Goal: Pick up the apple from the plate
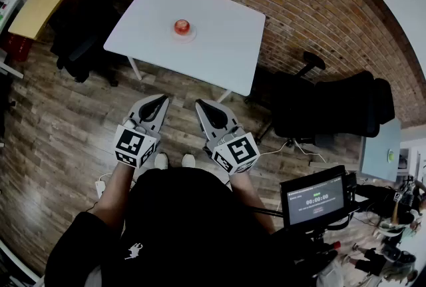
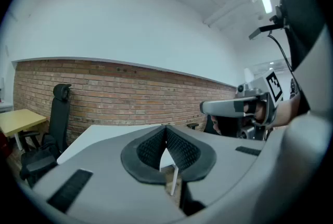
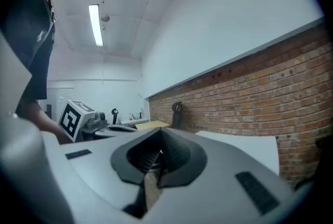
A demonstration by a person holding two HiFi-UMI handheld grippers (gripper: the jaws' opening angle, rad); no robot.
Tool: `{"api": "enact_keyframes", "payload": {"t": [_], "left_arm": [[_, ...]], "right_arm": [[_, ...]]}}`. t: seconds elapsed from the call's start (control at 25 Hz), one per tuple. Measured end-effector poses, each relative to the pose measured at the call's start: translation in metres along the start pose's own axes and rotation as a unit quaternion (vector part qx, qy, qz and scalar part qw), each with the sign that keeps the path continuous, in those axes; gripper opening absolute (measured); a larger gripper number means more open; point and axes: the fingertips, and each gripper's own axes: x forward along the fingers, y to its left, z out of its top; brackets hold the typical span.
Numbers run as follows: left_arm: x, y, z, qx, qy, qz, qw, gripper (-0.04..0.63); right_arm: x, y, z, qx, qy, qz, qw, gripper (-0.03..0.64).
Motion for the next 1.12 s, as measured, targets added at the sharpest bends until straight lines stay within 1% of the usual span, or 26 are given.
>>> {"api": "enact_keyframes", "payload": {"t": [0.16,0.36,0.68,0.96,1.12], "left_arm": [[0.007,-0.007,0.003,0.006,-0.009,0.006,0.9999,0.005],[0.013,-0.015,-0.001,-0.02,-0.008,0.0,0.9998,0.005],[0.029,-0.024,0.0,-0.004,-0.008,0.028,0.9996,0.005],[0.027,-0.028,-0.004,-0.008,-0.001,0.046,0.9989,0.005],[0.029,-0.029,-0.003,-0.001,0.004,0.054,0.9985,0.005]], "right_arm": [[-0.009,-0.009,0.0,-0.003,-0.002,-0.002,1.0,0.002],[-0.015,-0.015,0.001,-0.01,-0.003,0.005,1.0,0.002],[-0.032,-0.041,0.0,0.007,-0.018,0.017,1.0,0.003],[-0.043,-0.048,-0.009,0.021,-0.017,0.027,0.999,0.003],[-0.048,-0.06,-0.009,0.032,-0.022,0.027,0.999,0.003]]}}
